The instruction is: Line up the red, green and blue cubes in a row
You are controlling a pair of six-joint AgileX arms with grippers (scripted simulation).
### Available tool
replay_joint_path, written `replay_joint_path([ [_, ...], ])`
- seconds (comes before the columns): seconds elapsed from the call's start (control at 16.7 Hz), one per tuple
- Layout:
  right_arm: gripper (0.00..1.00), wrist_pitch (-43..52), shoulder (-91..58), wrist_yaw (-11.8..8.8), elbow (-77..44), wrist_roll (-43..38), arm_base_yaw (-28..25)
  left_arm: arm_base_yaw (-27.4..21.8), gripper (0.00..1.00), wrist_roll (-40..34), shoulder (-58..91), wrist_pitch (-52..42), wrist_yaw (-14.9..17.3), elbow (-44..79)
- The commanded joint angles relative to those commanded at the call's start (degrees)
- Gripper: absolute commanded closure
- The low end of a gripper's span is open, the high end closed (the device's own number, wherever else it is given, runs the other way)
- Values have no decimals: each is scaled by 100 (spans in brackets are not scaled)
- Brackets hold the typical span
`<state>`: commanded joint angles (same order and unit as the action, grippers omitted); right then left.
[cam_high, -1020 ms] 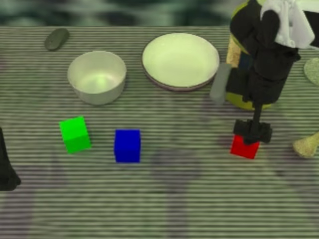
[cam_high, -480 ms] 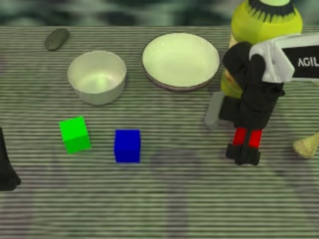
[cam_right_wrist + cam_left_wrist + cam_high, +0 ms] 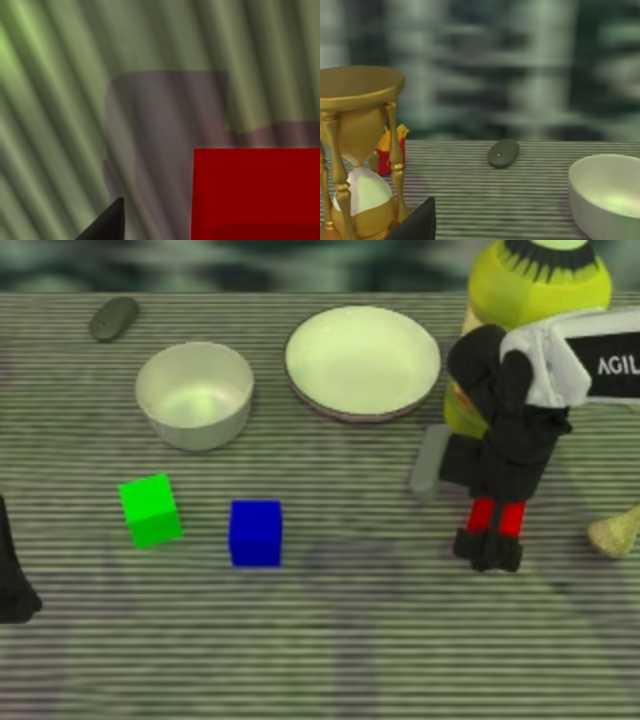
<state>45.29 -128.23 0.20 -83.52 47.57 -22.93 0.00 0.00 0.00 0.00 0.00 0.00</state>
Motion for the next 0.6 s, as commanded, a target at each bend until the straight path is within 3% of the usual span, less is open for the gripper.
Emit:
replay_joint_path([
  [0.54, 98, 0, 0, 0, 0, 0, 0, 0, 0, 0, 0, 0, 0, 0],
  [0.6, 100, 0, 0, 0, 0, 0, 0, 0, 0, 0, 0, 0, 0, 0],
])
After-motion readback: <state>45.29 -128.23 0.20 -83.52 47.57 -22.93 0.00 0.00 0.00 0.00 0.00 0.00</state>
